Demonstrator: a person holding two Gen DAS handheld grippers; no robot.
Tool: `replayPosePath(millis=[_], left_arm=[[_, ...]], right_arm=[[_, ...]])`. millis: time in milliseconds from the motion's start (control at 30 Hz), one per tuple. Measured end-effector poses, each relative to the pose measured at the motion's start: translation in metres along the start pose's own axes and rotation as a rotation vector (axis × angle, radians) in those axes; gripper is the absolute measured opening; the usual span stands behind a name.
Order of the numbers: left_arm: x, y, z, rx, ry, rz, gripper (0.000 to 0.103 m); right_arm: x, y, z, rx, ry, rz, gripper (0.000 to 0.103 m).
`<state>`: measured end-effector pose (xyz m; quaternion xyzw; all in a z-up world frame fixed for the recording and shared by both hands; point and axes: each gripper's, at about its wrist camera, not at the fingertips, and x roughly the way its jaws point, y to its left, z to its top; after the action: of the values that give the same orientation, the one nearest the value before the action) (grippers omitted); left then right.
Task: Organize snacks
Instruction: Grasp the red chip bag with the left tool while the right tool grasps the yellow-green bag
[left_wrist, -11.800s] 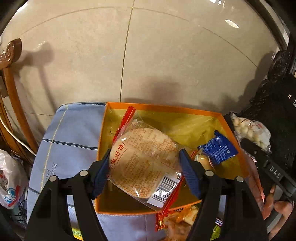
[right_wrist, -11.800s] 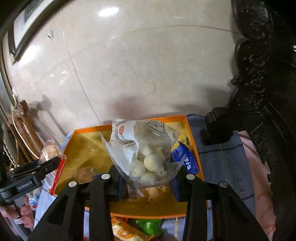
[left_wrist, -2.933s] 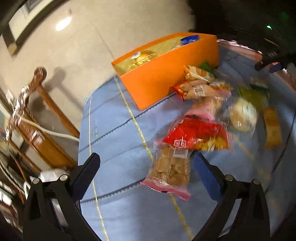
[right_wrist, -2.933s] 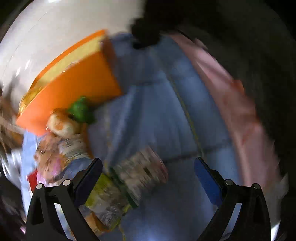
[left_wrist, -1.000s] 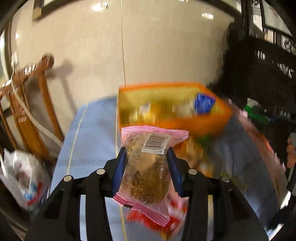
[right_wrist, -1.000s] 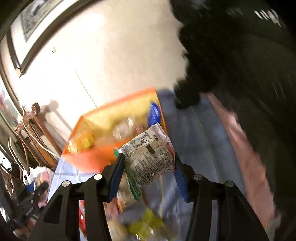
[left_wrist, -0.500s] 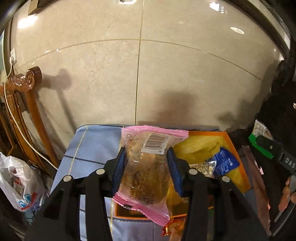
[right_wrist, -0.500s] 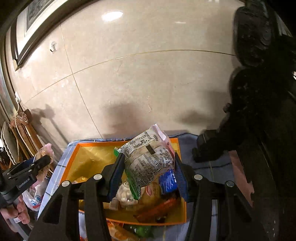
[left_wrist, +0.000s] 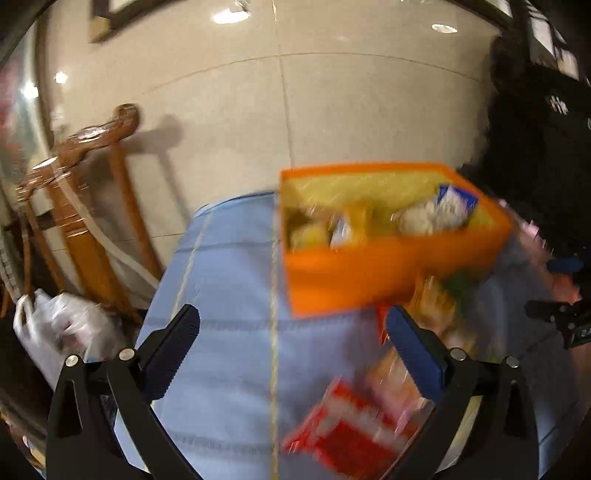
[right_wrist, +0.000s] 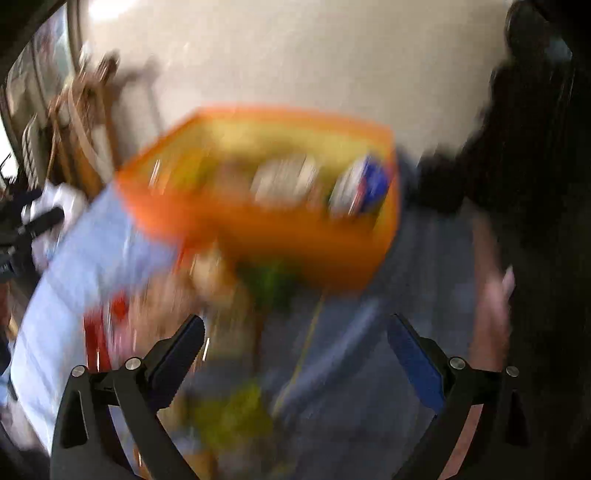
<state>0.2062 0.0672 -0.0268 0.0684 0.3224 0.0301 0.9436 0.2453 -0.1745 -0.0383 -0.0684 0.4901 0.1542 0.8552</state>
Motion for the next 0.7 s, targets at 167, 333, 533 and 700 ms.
replayPosePath(millis=[167,333,533,700], left_arm=[[-0.002,-0.006,-0.065,0.048,0.035,-0.124,0.099],[0.020,-0.014,-0.086,0.118,0.044,-0.253,0.099],[0.041,-0.052,-0.109,0.420,0.059,-0.276,0.099],[0.061,-0.050,-0.102,0.366,0.136,-0.327,0.099]], right_arm=[[0.032,0.019,-0.059,-0.020,0.107,0.054,0.100],[0.048,0.022,-0.073,-0.079,0.090,0.043,0.100],[0.067,0.021,-0.069,-0.068,0.094,0.026,0.100],[0.067,0.028,-0.069,-0.068,0.055,0.023,0.096]])
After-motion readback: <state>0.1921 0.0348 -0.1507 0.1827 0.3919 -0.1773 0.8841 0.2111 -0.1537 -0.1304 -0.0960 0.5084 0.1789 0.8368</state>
